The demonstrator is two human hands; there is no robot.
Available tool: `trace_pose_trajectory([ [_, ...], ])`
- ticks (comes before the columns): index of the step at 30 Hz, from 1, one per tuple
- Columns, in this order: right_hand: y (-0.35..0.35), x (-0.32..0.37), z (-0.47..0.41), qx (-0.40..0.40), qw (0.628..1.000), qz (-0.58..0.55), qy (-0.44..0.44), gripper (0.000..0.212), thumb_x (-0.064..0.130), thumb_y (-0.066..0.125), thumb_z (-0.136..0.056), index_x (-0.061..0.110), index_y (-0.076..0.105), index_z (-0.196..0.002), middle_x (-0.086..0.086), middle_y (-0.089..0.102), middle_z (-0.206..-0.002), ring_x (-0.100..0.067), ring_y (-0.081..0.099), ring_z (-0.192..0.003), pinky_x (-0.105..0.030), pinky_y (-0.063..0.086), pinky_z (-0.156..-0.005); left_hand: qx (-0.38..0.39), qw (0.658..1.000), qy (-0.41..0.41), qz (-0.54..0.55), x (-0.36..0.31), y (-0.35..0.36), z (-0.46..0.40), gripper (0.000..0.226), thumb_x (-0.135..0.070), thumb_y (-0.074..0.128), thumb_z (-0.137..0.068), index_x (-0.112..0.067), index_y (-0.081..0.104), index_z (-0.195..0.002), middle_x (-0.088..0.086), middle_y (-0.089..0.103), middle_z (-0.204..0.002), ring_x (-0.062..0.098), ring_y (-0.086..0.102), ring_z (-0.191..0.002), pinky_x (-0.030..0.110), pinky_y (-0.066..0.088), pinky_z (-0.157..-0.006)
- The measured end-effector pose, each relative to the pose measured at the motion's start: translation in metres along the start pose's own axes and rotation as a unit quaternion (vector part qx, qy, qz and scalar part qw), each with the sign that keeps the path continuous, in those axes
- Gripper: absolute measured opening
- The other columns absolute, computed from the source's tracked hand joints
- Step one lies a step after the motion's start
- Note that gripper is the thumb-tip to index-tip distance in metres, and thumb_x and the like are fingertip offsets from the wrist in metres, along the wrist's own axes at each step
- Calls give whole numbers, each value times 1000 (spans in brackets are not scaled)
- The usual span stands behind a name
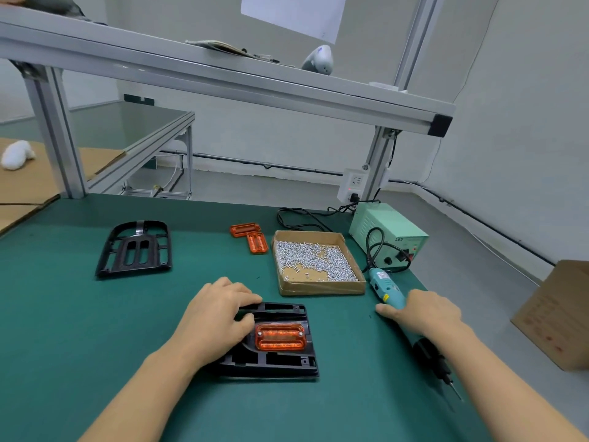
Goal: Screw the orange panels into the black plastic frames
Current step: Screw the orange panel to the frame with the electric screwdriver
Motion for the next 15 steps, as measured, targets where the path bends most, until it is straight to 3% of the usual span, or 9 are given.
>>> trace_pose_trajectory([
  [2, -5, 1, 5, -31, 999, -3, -10, 62, 78, 40, -84, 19, 54, -99, 4, 55, -86, -19, 59, -85, -26, 40, -60, 4, 1000, -2, 1, 0, 0, 0, 36, -29, 51, -90, -33, 60, -125, -20, 59, -120, 3, 42, -107, 21, 34, -90],
  [4, -14, 8, 13, -102, 993, -29, -51, 63, 70, 42, -89, 18, 49, -125, -3, 56, -110, -23, 58, -103, -31, 44, -71, 15, 1000, -8, 4, 1, -1, -2, 36, -28, 52, -90, -33, 60, -125, -20, 59, -120, 3, 42, -108, 23, 35, -94],
  [6, -24, 23, 27, -170, 970, -112, -133, 59, 60, 47, -92, 22, 41, -137, -3, 52, -123, -23, 53, -112, -34, 45, -83, 23, 1000, -10, 5, 1, -2, -3, 35, -30, 52, -91, -34, 60, -125, -19, 59, -122, 3, 43, -110, 25, 33, -97],
  [8, -31, 45, 46, -195, 928, -185, -257, 52, 50, 50, -95, 25, 41, -140, 1, 52, -121, -18, 51, -113, -32, 41, -89, 19, 1000, -6, 2, -1, -5, -3, 33, -35, 53, -92, -34, 60, -124, -20, 56, -125, 3, 42, -115, 25, 30, -99],
  [11, -29, 80, 72, -131, 872, -210, -421, 51, 44, 47, -98, 27, 37, -145, 3, 51, -127, -15, 46, -121, -31, 37, -99, -14, 999, -14, 34, -2, -17, 3, 32, -40, 58, -91, -34, 63, -121, -21, 55, -125, 3, 41, -122, 29, 25, -106],
  [15, -13, 113, 84, -45, 835, -173, -520, 55, 42, 44, -101, 27, 26, -151, 6, 37, -151, -10, 32, -136, -27, 27, -112, -16, 991, -32, 126, 0, -39, 24, 46, -51, 74, -74, -39, 64, -116, -31, 51, -120, -2, 37, -127, 37, 24, -113],
])
Point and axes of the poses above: each hand's wrist, its own z-axis away from the middle knuckle, its own y-axis out of the palm, x = y × z, the point moved 3 cm from there along -z, towards the middle knuckle
